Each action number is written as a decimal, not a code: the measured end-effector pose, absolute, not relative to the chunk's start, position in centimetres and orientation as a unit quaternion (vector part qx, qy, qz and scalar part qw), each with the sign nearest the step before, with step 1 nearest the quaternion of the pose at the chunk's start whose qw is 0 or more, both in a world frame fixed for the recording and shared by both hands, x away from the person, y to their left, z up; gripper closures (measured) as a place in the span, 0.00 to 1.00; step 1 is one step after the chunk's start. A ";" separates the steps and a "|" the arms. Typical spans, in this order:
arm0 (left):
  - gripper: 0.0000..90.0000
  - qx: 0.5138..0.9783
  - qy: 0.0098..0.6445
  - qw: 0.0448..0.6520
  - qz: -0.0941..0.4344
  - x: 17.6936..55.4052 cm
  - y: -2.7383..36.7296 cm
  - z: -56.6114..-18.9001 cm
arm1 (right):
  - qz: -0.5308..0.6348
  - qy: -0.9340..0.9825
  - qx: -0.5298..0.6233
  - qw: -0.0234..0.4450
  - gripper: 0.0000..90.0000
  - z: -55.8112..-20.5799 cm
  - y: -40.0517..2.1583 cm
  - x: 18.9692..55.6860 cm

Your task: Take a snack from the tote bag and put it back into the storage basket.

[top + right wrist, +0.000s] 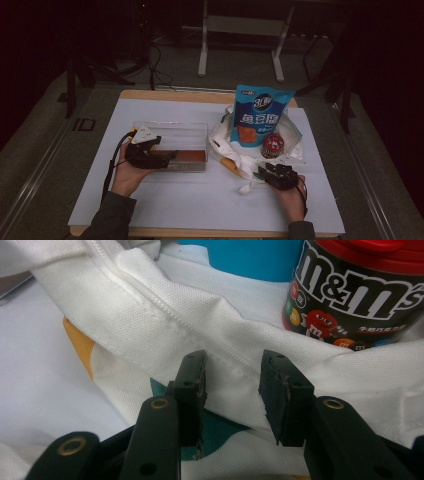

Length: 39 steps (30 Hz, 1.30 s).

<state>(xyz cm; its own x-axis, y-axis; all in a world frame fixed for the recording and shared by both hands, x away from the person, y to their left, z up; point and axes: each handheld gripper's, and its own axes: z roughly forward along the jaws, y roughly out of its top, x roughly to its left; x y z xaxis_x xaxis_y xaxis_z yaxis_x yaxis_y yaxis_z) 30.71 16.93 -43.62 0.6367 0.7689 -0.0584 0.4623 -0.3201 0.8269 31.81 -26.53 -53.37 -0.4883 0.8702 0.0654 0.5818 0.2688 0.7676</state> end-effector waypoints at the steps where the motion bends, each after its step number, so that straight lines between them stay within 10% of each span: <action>1: 0.21 0.793 0.387 0.437 0.176 30.7 16.8 -43.6 | 0.377 0.776 0.468 0.190 0.69 -53.3 -26.5 31.8; 18: 0.49 0.803 0.343 0.455 0.173 29.4 14.7 -45.2 | 0.379 0.790 0.445 0.184 0.70 -49.3 -26.9 31.9; 39: 0.54 0.818 0.311 0.455 0.164 28.2 13.5 -47.3 | 0.344 0.809 0.432 0.202 0.74 -46.2 -27.2 34.5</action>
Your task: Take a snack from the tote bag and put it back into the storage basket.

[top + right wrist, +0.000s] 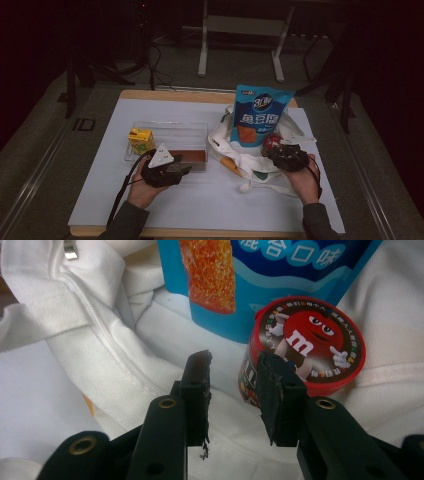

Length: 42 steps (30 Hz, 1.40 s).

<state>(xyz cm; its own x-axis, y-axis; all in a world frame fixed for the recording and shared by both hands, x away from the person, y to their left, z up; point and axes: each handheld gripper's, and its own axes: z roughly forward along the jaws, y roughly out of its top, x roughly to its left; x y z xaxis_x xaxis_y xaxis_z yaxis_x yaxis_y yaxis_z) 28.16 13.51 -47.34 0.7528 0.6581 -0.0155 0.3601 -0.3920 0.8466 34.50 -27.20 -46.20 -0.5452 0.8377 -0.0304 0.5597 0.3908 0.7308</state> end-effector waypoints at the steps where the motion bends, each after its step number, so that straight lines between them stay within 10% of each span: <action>1: 0.54 0.818 0.309 0.455 0.165 28.1 13.5 -47.4 | 0.345 0.809 0.432 0.202 0.74 -46.1 -27.3 34.6; 42: 0.55 0.854 0.290 0.418 0.109 28.8 10.9 -54.1 | 0.333 0.802 0.438 0.233 0.60 -41.4 -28.5 38.5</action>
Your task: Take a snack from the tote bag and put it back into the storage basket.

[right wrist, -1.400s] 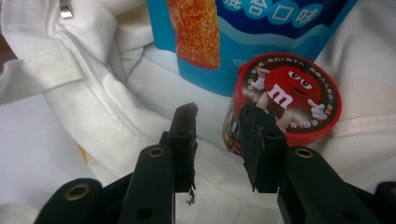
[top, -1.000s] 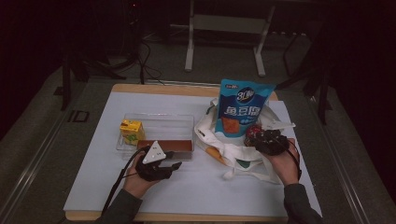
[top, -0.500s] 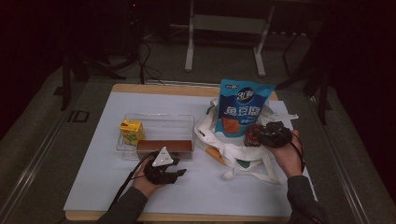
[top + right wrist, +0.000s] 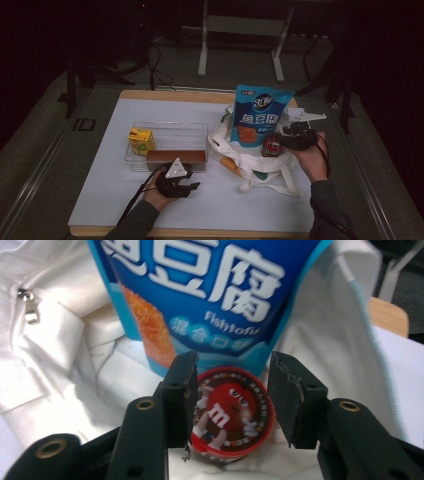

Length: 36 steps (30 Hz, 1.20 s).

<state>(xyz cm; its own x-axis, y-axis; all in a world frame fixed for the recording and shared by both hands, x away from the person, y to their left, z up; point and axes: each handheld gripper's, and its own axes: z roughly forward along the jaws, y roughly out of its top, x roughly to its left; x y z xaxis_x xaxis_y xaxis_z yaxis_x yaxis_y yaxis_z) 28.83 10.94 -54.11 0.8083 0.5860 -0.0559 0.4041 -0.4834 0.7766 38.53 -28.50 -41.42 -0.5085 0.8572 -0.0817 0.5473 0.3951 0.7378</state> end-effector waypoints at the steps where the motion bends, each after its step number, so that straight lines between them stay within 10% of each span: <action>1: 0.55 0.855 0.290 0.417 0.109 28.8 10.9 -54.1 | 0.332 0.801 0.439 0.235 0.60 -41.3 -28.6 38.6; 36: 0.54 0.866 0.278 0.401 0.108 28.9 10.6 -54.2 | 0.376 0.765 0.472 0.226 0.44 -40.1 -27.8 42.4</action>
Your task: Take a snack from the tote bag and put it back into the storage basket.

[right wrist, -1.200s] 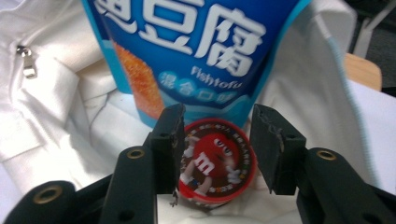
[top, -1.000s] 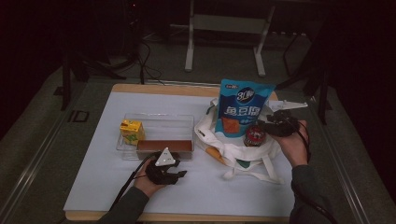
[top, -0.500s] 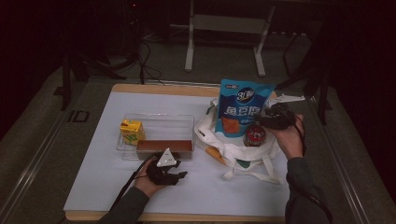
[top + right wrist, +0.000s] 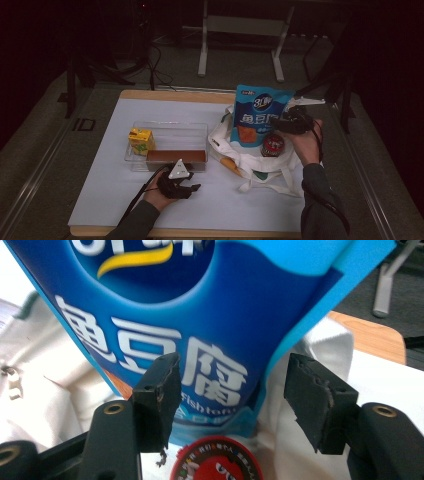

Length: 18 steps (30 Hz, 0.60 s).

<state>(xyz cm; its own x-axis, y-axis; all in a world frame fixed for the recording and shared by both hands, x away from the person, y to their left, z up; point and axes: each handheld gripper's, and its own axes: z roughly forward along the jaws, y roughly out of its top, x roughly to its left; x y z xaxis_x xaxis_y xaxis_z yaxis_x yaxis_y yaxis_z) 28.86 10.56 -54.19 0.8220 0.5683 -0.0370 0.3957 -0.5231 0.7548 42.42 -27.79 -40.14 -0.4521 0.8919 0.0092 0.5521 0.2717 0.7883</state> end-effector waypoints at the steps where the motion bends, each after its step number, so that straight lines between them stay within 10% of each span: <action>1: 0.54 0.866 0.278 0.401 0.108 28.8 10.6 -54.2 | 0.382 0.762 0.472 0.223 0.44 -40.1 -27.8 42.5; 18: 0.53 0.868 0.274 0.401 0.108 28.8 10.5 -54.2 | 0.407 0.751 0.476 0.207 0.44 -39.3 -27.8 44.2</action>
<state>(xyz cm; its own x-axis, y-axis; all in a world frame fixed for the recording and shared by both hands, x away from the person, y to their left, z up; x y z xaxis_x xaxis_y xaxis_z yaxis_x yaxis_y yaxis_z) 28.79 10.50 -54.20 0.8267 0.5616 -0.0327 0.3889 -0.5285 0.7546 44.25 -27.76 -39.31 -0.4613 0.8839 0.0769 0.5467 0.2149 0.8093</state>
